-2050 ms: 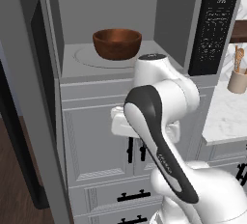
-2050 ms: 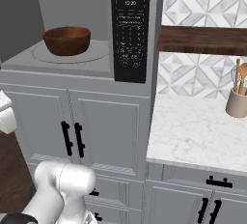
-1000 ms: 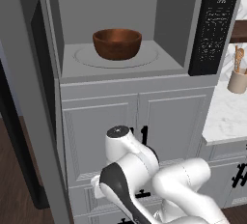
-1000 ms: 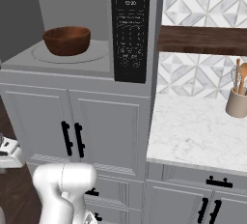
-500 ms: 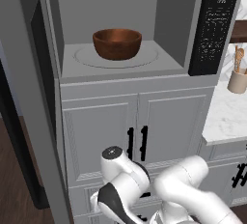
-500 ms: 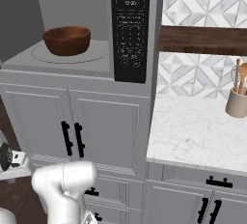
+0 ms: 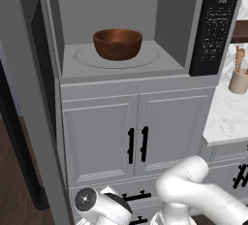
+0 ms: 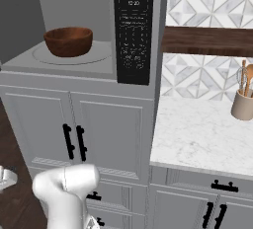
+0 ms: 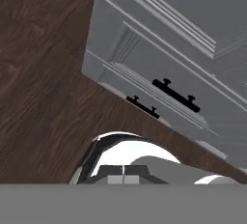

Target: Open the microwave, place the bowl with waffle inside the microwave, then close the microwave door and turn it on.

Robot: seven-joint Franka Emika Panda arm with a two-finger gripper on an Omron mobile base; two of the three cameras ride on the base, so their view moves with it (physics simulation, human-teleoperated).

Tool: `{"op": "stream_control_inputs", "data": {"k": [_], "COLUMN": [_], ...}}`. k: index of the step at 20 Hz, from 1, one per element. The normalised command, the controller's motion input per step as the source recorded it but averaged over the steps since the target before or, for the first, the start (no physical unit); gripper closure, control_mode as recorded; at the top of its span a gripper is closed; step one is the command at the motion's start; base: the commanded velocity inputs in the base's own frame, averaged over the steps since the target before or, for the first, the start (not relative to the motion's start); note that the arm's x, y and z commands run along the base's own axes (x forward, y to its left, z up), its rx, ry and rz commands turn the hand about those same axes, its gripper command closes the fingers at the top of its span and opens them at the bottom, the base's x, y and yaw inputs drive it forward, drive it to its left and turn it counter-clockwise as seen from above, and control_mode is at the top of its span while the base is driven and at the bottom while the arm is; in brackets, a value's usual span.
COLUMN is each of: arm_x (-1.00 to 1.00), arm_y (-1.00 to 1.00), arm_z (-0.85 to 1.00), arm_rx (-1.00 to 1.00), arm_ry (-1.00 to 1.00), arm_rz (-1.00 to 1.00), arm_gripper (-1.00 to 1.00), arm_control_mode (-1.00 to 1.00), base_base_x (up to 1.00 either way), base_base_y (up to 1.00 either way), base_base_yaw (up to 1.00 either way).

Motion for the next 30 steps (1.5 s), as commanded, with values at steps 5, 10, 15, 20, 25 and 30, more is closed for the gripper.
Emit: {"op": "stream_control_inputs", "data": {"k": [5, 10, 15, 20, 25, 30], "arm_x": [-0.13, -0.50, -0.06, 0.00, 0.00, -0.01], "arm_y": [1.00, 0.93, 0.87, 0.60, 0.42, 0.04], "arm_z": [0.39, 0.98, 0.61, 0.75, 1.00, 0.52], "arm_rx": [-0.33, -0.30, -0.37, -0.35, -0.27, -0.07], "arm_ry": [-0.06, -0.31, -0.55, -0.56, -0.50, -0.15], "arm_rz": [-0.03, -0.08, -0.08, -0.05, -0.03, -0.03], "arm_gripper": [1.00, 1.00, 1.00, 1.00, 1.00, 1.00], "arm_control_mode": [-1.00, -1.00, -1.00, -1.00, -1.00, -1.00], "base_base_x": [0.00, 0.00, 0.00, 0.00, 0.00, 0.00], "base_base_y": [0.00, 0.00, 0.00, 0.00, 0.00, 0.00], "base_base_yaw": [0.00, 0.00, 0.00, 0.00, 0.00, 0.00]}}
